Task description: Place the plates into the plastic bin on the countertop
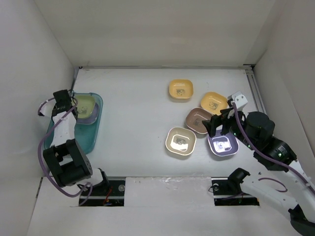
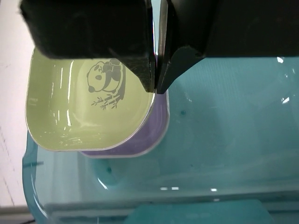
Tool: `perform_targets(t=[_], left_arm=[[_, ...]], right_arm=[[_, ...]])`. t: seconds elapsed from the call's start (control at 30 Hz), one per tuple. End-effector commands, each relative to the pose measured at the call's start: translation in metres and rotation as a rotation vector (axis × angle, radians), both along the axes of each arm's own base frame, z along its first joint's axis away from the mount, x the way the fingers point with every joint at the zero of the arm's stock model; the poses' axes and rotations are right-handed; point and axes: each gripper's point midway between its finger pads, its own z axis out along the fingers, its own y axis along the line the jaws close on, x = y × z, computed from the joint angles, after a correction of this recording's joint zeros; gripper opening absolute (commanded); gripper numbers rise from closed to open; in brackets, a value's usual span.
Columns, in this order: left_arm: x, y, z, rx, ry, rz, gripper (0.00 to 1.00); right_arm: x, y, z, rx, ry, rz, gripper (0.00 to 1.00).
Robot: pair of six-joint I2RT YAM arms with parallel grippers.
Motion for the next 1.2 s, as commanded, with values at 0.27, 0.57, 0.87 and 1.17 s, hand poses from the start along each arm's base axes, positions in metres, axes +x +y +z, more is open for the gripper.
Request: perform_targets(t=[0.27,0.57,0.87,1.17], left_arm=[[0.023,-0.012,0.012,-0.025,-0.111,-0.104,0.86],[0.042,-0.176,0.105,0.176,-0.272,-0.606,1.00],[-0.006,-0.408,0.057,0.285,-0.180,-1.413,1.00],[-0.040,-0.463,-0.023,0.307,0.026,-1.648,0.91]], right_arm=[[0.002,0.002,0.021,0.036,-0.063,0.007,1.00],[0.002,-0.018,0.022,0.025,-0.061,-0.088,1.00],[0.009,-0.051,0.023,0.083,-0.019,-0.322,1.00],[0.003,-0.048,0.032,0.118,-0.050,-0.278,1.00]])
